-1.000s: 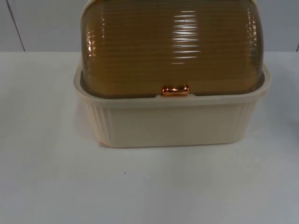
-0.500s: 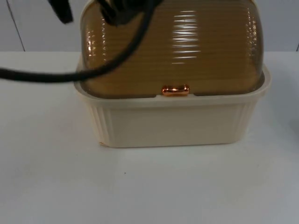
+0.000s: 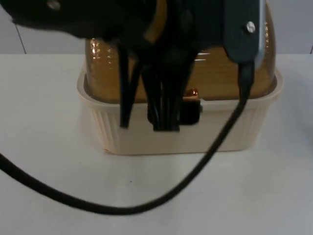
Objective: Open the box lid with the left hand, place the block into the box with the right hand, then close the box lid with the left hand.
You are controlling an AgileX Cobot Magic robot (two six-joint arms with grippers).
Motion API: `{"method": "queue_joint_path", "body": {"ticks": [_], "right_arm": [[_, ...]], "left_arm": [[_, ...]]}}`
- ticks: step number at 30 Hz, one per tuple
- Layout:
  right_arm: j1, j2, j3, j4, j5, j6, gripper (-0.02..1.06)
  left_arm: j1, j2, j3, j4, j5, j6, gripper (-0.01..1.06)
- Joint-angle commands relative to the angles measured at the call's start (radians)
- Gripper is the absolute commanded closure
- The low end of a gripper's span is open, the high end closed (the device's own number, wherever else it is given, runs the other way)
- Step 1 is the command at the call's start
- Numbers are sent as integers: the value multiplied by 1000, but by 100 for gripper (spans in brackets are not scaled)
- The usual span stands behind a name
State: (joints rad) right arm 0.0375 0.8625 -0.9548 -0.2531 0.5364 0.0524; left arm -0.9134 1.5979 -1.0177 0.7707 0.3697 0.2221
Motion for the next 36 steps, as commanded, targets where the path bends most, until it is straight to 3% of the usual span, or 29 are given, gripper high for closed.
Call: {"method": "queue_joint_path", "body": {"ticks": [1,10,14,18,19,24,27,36], "right_arm": [[-4,-1,-4,-8,-1,0,0],[-4,-1,-4,-8,-3,0,0],[-4,-1,-4,-8,-3,0,0],[-4,-1,-4,-8,-3,0,0],[-4,-1,-4,-8,-3,0,0],[-4,-1,-4,-8,-3,0,0],[-4,-1,-4,-8,-3,0,0],[-4,-1,-4,-7,-5,0,0]], "left_arm": [[-11,29,-5,12,4,-34,0],[-11,107,-5,1,-10,-53,0],[-11,126,-5,-1,-10,-62,9],[-4,128,-5,6,-34,-97,50],[-4,128,-5,6,-34,-97,50],[-4,128,-5,36,-54,-97,96],[-4,128,-5,38,-61,-97,105],[85,128,-5,37,-125,-152,105]]}}
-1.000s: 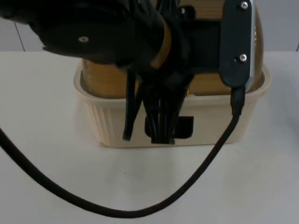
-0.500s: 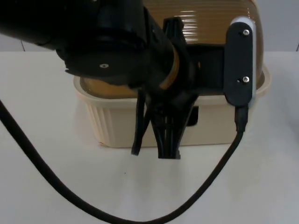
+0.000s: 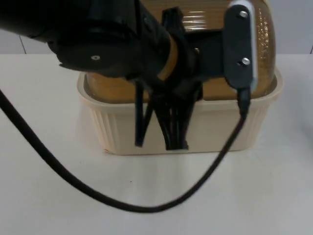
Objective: Open the box lid with the left hand, place the block into the box with the right hand, then close the box lid with the left hand.
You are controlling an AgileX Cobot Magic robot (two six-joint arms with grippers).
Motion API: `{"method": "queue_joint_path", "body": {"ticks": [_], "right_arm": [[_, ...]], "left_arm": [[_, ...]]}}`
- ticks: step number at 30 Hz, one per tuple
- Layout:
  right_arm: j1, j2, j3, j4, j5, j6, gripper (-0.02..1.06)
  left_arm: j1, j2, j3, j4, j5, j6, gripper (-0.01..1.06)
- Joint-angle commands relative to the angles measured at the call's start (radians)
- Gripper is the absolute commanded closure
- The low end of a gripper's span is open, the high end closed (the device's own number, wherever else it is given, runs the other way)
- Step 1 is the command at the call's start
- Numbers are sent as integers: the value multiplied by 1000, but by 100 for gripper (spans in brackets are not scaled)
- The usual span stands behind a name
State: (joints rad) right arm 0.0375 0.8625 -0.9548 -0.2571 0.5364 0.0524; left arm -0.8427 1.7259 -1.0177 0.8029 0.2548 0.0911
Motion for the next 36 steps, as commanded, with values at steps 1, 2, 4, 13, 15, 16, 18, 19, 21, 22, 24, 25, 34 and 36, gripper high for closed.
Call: {"method": "queue_joint_path", "body": {"ticks": [1,2,4,13,15,16,18,19,21,22,24,25,34,36], "right_arm": [[-4,-1,-4,-3,-5,0,0],[-4,-1,-4,-3,-5,0,0],[-4,-1,-4,-3,-5,0,0],[-4,-1,-4,-3,-5,4,0],[-4,-1,-4,-3,-3,4,0],[-4,-1,-4,-3,-3,4,0],[-4,-1,-4,-3,-3,4,0],[-4,-1,-4,-3,-3,4,0],[-4,-1,-4,-3,-3,4,0],[-4,-1,-4,-3,-3,4,0],[-4,-1,-4,-3,-3,4,0],[-4,-1,-4,-3,-3,4,0],[-4,-1,-4,-3,-3,4,0],[-4,-1,-4,-3,-3,4,0]], "left_arm": [[31,0,-5,3,-3,-21,105],[43,0,-5,-2,-2,-21,105],[53,0,-5,-4,5,-21,105],[38,0,-5,-81,-1,-12,105],[29,0,-5,-122,1,21,105],[17,0,-5,-179,2,95,105],[6,4,-5,-242,-6,163,105],[6,15,-5,-242,-8,172,105],[6,25,-5,-239,-8,174,105],[6,38,-5,-224,-8,174,105],[6,69,-5,-195,-6,174,105],[6,69,-5,-195,-6,174,105],[6,76,-5,-187,1,162,105],[6,76,-5,-183,1,162,105]]}}
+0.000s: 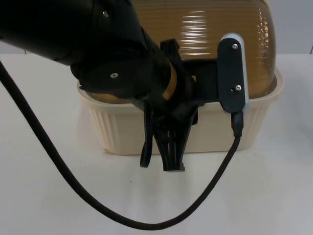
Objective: Open the box lid with the left hand, place the block into the box with the right hand, then close the box lid with the left hand.
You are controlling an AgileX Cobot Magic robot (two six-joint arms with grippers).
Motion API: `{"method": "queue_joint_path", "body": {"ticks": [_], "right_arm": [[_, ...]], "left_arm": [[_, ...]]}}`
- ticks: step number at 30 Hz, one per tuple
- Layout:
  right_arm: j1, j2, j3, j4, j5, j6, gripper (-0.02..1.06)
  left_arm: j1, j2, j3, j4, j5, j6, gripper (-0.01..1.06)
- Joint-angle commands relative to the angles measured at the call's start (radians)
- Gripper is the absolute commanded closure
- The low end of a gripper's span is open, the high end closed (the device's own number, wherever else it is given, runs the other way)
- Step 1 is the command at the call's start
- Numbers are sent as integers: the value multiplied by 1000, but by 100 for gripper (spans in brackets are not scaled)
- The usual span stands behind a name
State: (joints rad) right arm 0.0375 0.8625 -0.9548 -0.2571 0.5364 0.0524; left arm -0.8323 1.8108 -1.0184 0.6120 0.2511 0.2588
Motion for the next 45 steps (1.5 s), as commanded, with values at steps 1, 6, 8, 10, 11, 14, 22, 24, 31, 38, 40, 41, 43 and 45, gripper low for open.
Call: {"method": "queue_joint_path", "body": {"ticks": [1,6,8,10,11,14,22,24,31,38,40,41,43,45], "right_arm": [[-4,-1,-4,-3,-3,4,0],[-4,-1,-4,-3,-3,4,0],[-4,-1,-4,-3,-3,4,0],[-4,-1,-4,-3,-3,4,0],[-4,-1,-4,-3,-3,4,0],[-4,-1,-4,-3,-3,4,0],[-4,-1,-4,-3,-1,4,0],[-4,-1,-4,-3,1,4,0],[-4,-1,-4,-3,1,4,0],[-4,-1,-4,-3,-1,4,0],[-4,-1,-4,-5,-1,4,0],[-4,-1,-4,-5,-1,4,0],[-4,-1,-4,-5,-1,4,0],[-4,-1,-4,-5,-1,4,0]], "left_arm": [[-5,-8,-5,15,4,-5,105],[-5,-8,-18,68,35,-5,105],[-5,-7,-39,72,63,-10,105],[-5,-2,-55,80,68,-10,105],[-5,-2,-55,80,68,-10,105],[-5,17,-70,84,79,-17,105],[-5,35,-72,158,87,-94,105],[-5,35,-74,176,99,-111,105],[-3,33,-74,192,108,-111,105],[16,33,-74,190,121,-121,105],[20,20,-74,163,124,-114,105],[20,14,-74,124,124,-80,105],[20,12,-74,119,124,-69,105],[20,10,-74,80,121,-34,105]]}}
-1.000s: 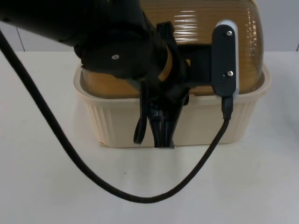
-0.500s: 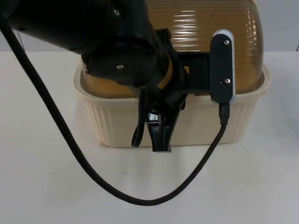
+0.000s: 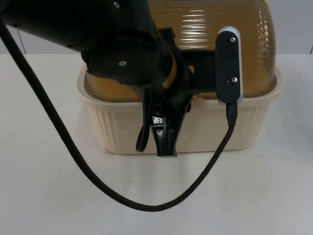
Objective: Open the box lid with the left hand, place the block into the box with the right hand, then close the box lid with the left hand.
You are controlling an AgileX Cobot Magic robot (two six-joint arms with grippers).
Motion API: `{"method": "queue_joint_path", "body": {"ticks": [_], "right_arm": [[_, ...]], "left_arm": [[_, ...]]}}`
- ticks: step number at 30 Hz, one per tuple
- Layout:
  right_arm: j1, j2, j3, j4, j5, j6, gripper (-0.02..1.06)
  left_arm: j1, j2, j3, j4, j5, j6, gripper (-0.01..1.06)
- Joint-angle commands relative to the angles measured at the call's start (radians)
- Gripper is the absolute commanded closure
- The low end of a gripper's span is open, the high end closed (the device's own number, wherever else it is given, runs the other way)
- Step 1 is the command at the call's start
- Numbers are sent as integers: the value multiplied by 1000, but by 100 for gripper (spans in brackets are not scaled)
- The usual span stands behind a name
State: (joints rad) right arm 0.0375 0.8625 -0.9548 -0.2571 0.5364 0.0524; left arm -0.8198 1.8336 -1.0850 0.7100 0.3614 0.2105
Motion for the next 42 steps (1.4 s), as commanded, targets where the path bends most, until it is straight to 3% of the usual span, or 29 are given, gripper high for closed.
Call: {"method": "queue_joint_path", "body": {"ticks": [1,5,21,29,42], "right_arm": [[-4,-1,-4,-5,-1,4,0],[-4,-1,-4,-6,-1,4,0],[-4,0,-4,-3,-3,4,0],[-4,0,-4,-3,-1,4,0],[-4,0,-4,-3,-1,7,0]], "left_arm": [[7,-13,-8,-43,11,34,105],[7,-13,-8,-97,2,87,105],[7,-26,-8,-88,-33,87,105],[24,-20,-8,41,-46,-49,105],[32,-20,-8,72,-40,-51,105]]}}
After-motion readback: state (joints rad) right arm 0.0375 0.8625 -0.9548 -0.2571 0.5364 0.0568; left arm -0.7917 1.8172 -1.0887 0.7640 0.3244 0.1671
